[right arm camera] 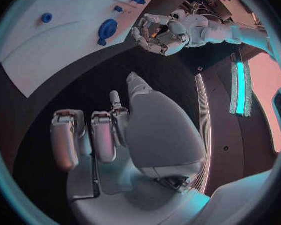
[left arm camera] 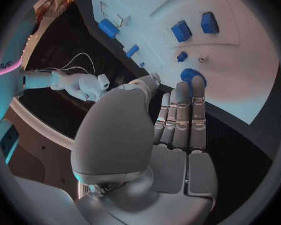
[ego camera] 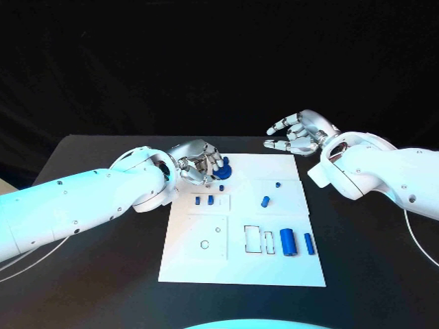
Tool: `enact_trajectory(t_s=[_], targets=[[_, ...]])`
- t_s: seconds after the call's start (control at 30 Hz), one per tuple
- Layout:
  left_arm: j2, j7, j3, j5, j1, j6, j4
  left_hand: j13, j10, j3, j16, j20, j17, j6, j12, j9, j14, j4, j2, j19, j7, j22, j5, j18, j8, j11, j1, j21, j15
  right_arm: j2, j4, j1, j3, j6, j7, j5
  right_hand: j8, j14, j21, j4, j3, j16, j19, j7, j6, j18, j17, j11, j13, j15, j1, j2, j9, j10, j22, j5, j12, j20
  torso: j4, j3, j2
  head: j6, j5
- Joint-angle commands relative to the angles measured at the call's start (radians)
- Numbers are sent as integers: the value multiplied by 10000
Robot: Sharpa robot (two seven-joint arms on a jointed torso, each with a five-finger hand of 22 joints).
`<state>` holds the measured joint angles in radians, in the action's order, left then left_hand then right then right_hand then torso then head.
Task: Assemble the parts on the task board
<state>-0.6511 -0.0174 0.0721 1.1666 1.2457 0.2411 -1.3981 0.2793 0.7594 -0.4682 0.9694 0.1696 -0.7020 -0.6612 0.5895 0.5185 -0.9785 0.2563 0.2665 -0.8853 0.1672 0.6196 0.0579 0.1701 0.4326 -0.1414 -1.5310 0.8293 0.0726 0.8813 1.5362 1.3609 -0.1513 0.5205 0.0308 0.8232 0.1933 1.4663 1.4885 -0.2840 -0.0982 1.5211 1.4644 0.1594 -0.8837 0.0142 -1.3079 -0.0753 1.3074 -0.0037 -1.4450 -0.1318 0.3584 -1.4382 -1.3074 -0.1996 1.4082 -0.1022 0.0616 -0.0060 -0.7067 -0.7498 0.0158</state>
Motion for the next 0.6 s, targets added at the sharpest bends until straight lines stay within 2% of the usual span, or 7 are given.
enact_trajectory(t_s=[0.03,0.3,0.47,0.6], targets=[[180,583,41,1837,-19,-147,195,-109,-58,4,214,7,-17,-109,-38,-125,-65,-77,72,-76,-15,86,-16,120,40,13,54,117,-5,-11,2,-6,1,-21,-143,14,63,770,-36,-51,4,-52,671,-5,100,74,-1557,15,1116,21,67,42,-9,41,-2084,-42,-51,8,-3,0,-2,3,15],[622,237,132,2727,-35,-812,735,-515,181,-282,1446,-38,-32,-703,65,-733,-346,-223,142,-239,-100,638,-16,128,-109,70,295,827,-57,-40,-4,-7,1,-30,-144,12,71,768,-26,-42,-1,-57,676,-7,97,71,-1550,17,1117,20,61,49,-9,39,-2091,-50,-49,8,-11,10,-5,1,9],[830,11,148,3019,-35,-1064,958,-626,264,-351,1833,-40,-1,-961,96,-883,-450,-248,151,-259,-111,831,-16,131,-135,74,419,1069,-60,-52,-2,-8,1,-24,-141,13,71,768,-26,-42,-1,-57,676,-7,97,71,-1550,17,1117,20,61,49,-9,39,-2091,-50,-49,8,-12,16,-4,-4,8],[1009,-113,153,3141,-35,-1153,1144,-697,429,-450,2354,-63,-403,-1098,156,-1020,-856,-281,159,-301,-105,1006,-18,137,-212,113,498,1301,-92,-64,0,-8,1,-15,-142,13,71,768,-26,-42,-1,-57,676,-7,97,71,-1550,17,1117,20,61,49,-9,39,-2091,-50,-49,8,-9,18,1,-3,14]])
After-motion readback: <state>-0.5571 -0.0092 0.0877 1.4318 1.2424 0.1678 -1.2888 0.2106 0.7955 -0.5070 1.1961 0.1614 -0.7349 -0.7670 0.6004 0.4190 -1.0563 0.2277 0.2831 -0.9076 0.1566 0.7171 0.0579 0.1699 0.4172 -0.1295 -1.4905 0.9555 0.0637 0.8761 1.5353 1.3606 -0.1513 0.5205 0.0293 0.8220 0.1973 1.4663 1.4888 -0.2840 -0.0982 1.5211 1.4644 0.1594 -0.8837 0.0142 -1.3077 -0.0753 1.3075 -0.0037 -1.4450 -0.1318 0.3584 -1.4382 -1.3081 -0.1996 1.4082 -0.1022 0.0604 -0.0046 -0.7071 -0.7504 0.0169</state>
